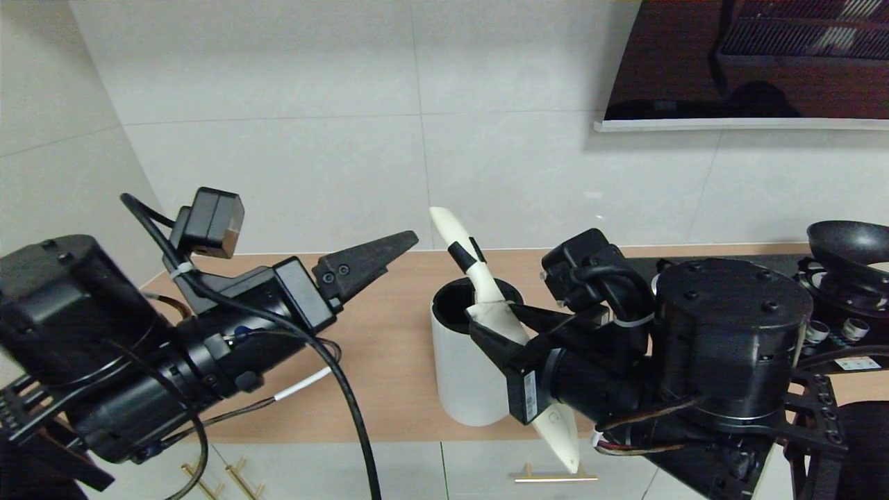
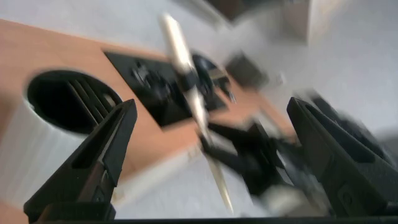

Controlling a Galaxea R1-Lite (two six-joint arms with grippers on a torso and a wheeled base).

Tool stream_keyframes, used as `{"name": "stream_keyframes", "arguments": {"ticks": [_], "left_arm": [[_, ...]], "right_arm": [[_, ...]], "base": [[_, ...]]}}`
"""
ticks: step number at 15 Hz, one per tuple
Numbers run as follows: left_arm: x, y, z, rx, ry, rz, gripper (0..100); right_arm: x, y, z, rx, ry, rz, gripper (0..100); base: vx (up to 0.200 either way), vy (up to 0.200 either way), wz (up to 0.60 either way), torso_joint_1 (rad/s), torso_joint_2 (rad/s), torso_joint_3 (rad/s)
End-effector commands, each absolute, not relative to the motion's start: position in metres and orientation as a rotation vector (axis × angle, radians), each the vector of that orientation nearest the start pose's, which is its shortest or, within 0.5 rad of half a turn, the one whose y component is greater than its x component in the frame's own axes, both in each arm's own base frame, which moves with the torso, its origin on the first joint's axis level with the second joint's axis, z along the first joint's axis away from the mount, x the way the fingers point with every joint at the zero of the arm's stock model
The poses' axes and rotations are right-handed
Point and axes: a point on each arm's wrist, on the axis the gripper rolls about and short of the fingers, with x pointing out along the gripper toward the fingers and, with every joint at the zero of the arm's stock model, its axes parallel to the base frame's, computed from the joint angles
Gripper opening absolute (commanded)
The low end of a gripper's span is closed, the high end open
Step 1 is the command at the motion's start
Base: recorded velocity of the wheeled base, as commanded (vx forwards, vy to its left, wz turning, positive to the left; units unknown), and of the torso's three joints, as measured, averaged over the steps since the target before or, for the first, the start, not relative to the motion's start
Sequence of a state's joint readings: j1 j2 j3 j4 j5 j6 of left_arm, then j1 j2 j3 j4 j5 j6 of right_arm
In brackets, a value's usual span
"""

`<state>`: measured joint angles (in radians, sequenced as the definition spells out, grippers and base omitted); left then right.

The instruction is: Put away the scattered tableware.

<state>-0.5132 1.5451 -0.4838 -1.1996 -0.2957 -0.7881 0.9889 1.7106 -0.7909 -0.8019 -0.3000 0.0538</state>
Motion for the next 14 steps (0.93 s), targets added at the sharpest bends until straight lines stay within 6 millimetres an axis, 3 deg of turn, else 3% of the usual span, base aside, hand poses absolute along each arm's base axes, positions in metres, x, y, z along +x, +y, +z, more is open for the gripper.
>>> {"name": "stream_keyframes", "arguments": {"ticks": [1, 4, 6, 14], "left_arm": [[0.218, -0.141, 0.178, -0.753, 0.258, -0.825, 100], [0.217, -0.143, 0.178, -0.759, 0.27, -0.844, 100], [0.226, -0.15, 0.168, -0.758, 0.265, -0.855, 100], [0.221, -0.157, 0.163, -0.76, 0.202, -0.919, 100]], "right_arm": [[0.169, 0.258, 0.192, -0.02, 0.114, 0.706, 0], [0.159, 0.263, 0.194, 0.0, 0.111, 0.743, 0], [0.15, 0.267, 0.19, -0.01, 0.123, 0.776, 0], [0.148, 0.269, 0.189, -0.014, 0.128, 0.785, 0]], "base": [[0.0, 0.0, 0.0, 0.0, 0.0, 0.0], [0.0, 0.0, 0.0, 0.0, 0.0, 0.0], [0.0, 0.0, 0.0, 0.0, 0.0, 0.0], [0.0, 0.0, 0.0, 0.0, 0.0, 0.0]]}}
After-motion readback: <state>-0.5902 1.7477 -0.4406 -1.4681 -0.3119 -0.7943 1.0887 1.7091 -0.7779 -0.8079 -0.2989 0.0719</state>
